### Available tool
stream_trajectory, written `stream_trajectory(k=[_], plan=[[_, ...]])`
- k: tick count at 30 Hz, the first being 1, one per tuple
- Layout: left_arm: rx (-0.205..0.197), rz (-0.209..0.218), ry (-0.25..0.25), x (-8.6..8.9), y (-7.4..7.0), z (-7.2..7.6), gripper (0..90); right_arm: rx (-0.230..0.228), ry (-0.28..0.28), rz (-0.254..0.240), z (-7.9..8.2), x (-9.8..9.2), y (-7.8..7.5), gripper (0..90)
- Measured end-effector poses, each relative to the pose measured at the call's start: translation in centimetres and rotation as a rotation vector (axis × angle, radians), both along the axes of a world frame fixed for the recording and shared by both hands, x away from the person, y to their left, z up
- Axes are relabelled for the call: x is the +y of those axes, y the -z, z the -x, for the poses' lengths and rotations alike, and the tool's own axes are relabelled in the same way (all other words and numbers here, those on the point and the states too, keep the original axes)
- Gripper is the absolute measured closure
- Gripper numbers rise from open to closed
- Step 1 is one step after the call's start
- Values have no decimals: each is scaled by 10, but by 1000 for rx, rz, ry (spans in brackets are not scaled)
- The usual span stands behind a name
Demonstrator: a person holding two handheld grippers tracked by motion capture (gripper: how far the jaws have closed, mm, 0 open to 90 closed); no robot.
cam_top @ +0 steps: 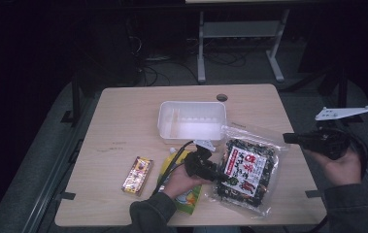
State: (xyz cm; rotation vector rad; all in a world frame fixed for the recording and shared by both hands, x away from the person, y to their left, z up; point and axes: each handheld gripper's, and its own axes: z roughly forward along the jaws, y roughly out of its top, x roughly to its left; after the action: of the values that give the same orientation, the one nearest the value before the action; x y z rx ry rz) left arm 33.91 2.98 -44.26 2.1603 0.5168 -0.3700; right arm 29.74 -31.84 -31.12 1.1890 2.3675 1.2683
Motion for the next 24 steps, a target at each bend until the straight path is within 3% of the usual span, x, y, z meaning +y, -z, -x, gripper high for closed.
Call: stream_trajectory(k=[1,7,17,23,24], plan=[[10,27,10,2,-2,-1,614,-7,-3,-7,1,-2,-3,900],[-13,46,37,3,-9,1,717,-20,-18,-18,3,-7,-10,900],[-60,57,72,5,-14,6,735,-8,-66,-49,1,-13,-12,886],[-83,61,87,5,-17,9,743,6,-103,-41,-4,-13,-15,767],[-86,62,90,5,-18,9,745,15,-113,-47,-8,-11,-16,696]])
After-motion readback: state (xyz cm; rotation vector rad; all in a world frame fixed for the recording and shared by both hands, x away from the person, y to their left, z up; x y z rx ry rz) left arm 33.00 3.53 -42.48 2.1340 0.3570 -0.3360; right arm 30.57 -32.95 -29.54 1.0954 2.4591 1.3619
